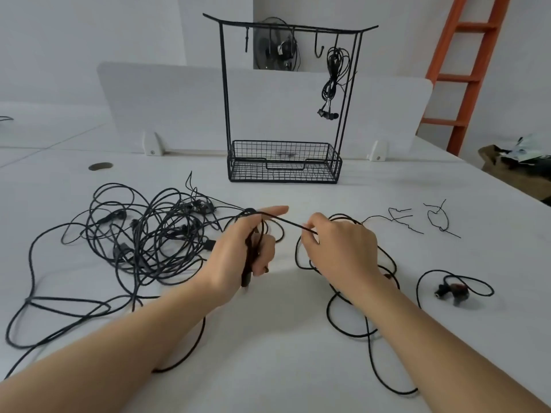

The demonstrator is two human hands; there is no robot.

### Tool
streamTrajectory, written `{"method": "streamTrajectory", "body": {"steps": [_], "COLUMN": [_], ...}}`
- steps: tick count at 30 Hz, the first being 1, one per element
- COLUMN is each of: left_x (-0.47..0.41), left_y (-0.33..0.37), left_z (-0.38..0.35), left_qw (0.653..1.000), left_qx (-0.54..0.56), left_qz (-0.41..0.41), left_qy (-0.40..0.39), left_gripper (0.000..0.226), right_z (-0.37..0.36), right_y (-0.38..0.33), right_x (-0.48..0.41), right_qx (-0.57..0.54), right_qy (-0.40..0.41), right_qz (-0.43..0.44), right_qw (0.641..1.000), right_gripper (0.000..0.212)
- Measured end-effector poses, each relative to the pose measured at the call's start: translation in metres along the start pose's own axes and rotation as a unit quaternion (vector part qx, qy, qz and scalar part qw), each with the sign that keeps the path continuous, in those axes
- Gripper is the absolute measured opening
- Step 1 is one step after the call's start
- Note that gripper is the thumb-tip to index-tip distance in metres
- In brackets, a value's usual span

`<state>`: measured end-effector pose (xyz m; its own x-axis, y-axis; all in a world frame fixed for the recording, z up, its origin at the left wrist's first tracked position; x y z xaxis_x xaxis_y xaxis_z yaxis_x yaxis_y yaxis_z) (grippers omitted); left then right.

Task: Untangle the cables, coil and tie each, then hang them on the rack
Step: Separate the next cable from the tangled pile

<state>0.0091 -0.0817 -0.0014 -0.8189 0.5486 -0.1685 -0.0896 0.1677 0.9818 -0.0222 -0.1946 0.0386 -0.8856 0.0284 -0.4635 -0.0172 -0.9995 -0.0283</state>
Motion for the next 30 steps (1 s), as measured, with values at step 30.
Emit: {"method": "streamTrajectory", "body": {"steps": [30], "left_x": [0.007], "left_y": [0.007], "left_z": [0.019], "left_qw": [0.966], "left_qx": [-0.223], "left_qz": [0.126], "left_qy": [0.045], "left_gripper": [0.041], "right_z": [0.023], "right_y": [0.004], "right_x": [0.007], "right_qx": [-0.134], "right_qy": [0.043], "right_qz": [0.011], "right_qw": [0.990], "right_gripper": [0.010]}}
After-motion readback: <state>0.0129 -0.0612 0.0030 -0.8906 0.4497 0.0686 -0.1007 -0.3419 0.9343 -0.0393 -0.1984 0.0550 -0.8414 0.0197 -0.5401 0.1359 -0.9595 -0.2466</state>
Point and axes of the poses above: each hand's wrist, its own x-axis away from the middle knuckle, its own z-axis out of the back of the hand, y = z × x, the point moved 9 cm from there along -x, towards the middle knuckle, and after that the axes turned 6 degrees about -y, right-handed, at the moved point
